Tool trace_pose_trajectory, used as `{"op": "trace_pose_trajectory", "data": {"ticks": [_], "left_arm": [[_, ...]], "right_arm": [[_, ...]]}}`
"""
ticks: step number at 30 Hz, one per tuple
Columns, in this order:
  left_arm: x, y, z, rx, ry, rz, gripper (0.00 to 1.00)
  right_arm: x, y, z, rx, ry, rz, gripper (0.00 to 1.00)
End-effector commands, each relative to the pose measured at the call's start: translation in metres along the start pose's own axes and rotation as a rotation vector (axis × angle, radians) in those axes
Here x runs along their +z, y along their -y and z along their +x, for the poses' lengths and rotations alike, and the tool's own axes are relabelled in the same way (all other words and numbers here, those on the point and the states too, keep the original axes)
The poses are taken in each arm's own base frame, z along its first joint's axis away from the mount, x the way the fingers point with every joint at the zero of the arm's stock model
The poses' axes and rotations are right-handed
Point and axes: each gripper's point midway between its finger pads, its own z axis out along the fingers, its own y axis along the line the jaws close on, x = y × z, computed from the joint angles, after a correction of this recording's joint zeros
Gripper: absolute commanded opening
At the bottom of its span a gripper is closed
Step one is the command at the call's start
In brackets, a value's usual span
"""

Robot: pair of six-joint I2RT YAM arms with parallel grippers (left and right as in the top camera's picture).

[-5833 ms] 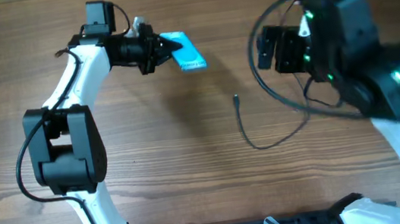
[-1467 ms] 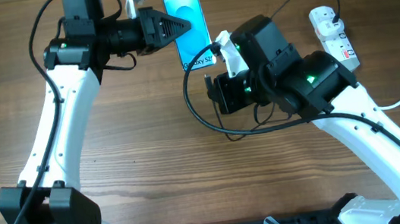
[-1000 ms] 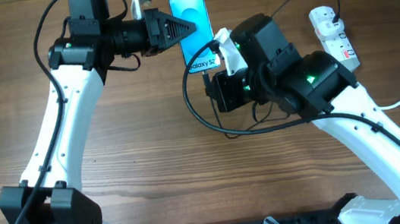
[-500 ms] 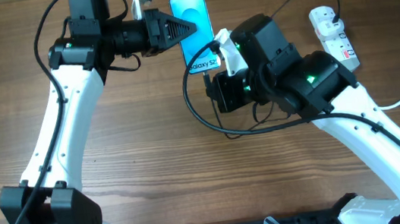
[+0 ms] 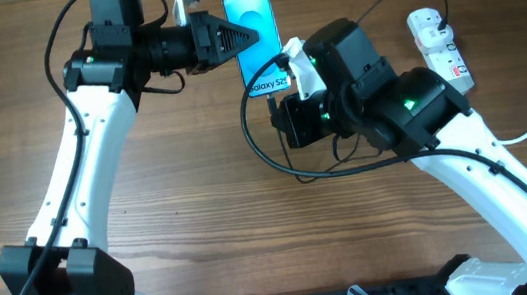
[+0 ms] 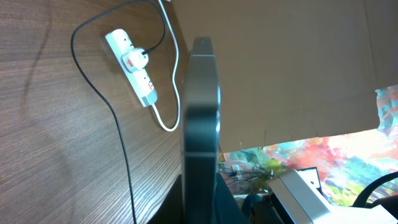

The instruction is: Plug charger to phone and switch on socket

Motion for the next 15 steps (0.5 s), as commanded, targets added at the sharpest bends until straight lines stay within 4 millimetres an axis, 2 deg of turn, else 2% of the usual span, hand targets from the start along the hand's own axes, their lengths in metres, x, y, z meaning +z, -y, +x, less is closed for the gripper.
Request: {"op": "trace_pose_trajectory", "data": {"ticks": [1, 15], "left_arm": [[-0.0006, 0.0101, 0.0014, 0.03, -0.015, 0.038, 0.04], [-0.0007, 0.0067, 0.008, 0.012, -0.034, 0.028, 0.04]], "right_arm": [[-0.0031, -0.0036, -0.0081, -0.012, 0.03, -0.003, 0.04], [-0.0034, -0.0027, -0.0159, -0.027, 0.064, 0.008, 0.04]]}}
